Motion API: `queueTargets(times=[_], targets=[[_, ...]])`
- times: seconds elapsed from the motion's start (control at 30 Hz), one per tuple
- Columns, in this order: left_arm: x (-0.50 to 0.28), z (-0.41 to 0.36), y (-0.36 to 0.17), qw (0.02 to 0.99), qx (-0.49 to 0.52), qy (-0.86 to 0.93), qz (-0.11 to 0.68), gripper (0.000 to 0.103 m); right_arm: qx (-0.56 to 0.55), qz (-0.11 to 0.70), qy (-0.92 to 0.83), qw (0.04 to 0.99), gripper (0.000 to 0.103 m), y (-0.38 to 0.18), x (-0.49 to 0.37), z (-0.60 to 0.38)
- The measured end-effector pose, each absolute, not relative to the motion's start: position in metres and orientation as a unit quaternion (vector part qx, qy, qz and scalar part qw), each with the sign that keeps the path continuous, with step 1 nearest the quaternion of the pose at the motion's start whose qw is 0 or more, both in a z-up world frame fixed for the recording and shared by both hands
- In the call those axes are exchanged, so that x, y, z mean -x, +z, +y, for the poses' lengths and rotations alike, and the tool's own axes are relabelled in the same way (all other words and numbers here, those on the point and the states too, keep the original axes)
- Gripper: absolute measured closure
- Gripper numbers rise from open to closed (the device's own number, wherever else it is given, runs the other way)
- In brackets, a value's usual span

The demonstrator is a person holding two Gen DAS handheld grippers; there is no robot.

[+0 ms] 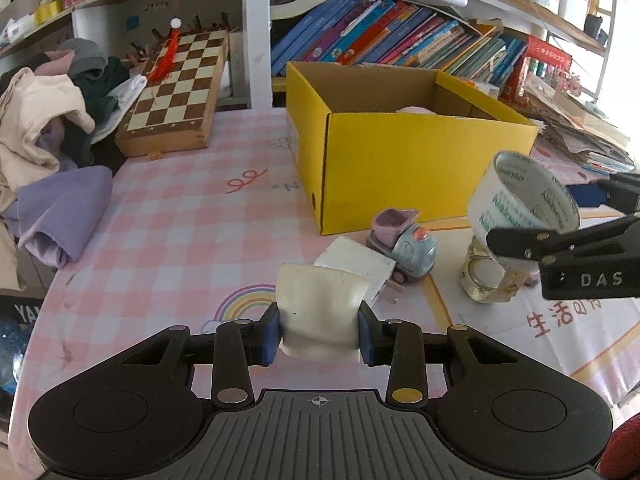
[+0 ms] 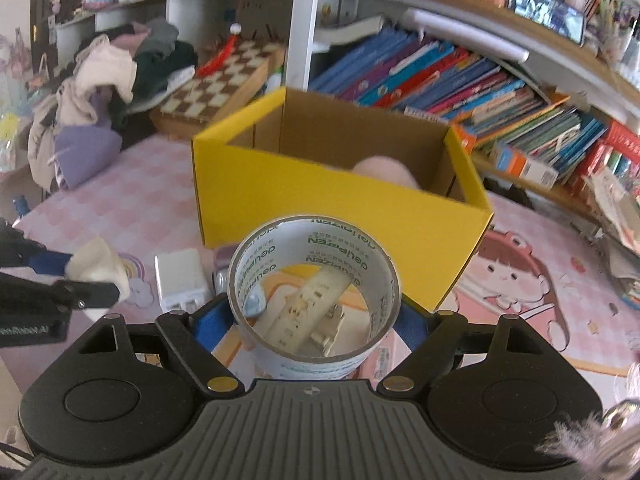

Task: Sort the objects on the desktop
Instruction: 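Grasp the tape roll rim with the right tool and lift it, then carry the tape roll toward the yellow box while the left tool holds the block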

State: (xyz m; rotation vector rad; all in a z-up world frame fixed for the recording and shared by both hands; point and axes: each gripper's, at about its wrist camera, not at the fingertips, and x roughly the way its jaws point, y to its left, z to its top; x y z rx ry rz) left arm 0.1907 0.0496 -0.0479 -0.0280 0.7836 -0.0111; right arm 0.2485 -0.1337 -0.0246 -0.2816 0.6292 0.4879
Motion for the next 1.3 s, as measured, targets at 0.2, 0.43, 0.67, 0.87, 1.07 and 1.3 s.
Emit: queueTargets(times=[0.2,0.43,0.67,0.87,1.07,1.3], targets=[[-0.187,0.047,-0.042,0.929,0.010,-0.018,0.370,0.068,0.131,0.286,0.231,0.921,0.020,-0.013,-0.238,-0.138],[-0.179,0.042,-0.029,0.936,0.005,-0.033,0.349,0.070,0.121,0.278,0.224,0.926,0.020,-0.004,-0.227,-0.142],[-0.172,0.038,-0.015,0.944,0.000,-0.048,0.328,0.070,0.109,0.274,0.216,0.931,0.020,0.003,-0.215,-0.147],[-0.169,0.036,-0.006,0.948,-0.003,-0.057,0.314,0.070,0.098,0.281,0.197,0.934,0.020,0.005,-0.209,-0.155],[-0.168,0.033,-0.001,0.949,-0.005,-0.069,0.307,0.070,0.088,0.288,0.179,0.937,0.020,0.006,-0.204,-0.165],[-0.171,0.024,0.002,0.948,-0.008,-0.090,0.304,0.070,0.080,0.297,0.157,0.938,0.020,0.004,-0.200,-0.177]])
